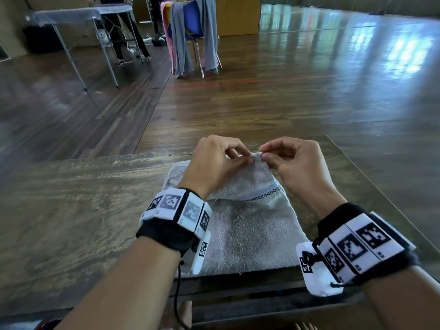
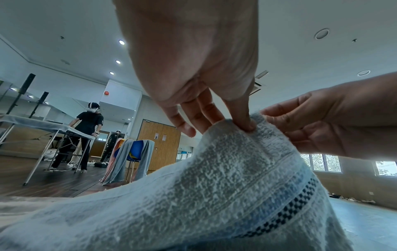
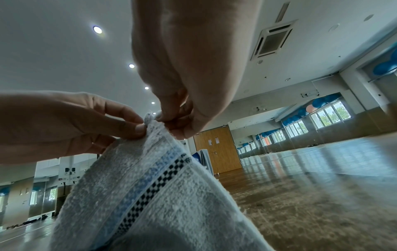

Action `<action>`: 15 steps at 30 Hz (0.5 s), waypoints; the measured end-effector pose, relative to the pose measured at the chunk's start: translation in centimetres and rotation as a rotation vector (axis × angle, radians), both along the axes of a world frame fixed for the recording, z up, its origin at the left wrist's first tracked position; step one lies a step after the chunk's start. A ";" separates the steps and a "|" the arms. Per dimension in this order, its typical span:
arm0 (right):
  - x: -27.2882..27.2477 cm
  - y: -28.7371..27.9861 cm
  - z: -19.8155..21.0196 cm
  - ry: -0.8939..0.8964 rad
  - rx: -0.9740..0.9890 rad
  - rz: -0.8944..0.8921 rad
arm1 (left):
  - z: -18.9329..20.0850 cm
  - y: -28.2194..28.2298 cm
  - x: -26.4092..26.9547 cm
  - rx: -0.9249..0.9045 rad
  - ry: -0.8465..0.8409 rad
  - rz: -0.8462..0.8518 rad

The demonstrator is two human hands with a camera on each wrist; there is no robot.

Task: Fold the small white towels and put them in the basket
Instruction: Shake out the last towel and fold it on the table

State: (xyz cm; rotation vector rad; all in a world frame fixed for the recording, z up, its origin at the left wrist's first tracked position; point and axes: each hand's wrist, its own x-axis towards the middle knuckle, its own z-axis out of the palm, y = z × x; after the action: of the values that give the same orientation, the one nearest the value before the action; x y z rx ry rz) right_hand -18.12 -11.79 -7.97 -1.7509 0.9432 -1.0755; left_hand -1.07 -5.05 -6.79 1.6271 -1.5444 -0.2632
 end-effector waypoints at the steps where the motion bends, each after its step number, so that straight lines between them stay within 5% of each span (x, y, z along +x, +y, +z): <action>1: 0.0 0.1 0.0 0.005 -0.005 0.000 | 0.0 0.0 0.0 0.001 0.004 -0.002; 15: 0.7 0.4 -0.4 0.090 -0.035 0.123 | -0.4 0.3 0.5 0.007 -0.064 -0.008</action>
State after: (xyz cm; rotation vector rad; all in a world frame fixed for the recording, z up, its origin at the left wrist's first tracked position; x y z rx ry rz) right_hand -17.40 -11.44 -8.39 -1.8738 0.8641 -0.9462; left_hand -0.55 -4.78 -7.22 1.6492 -1.6004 -0.2227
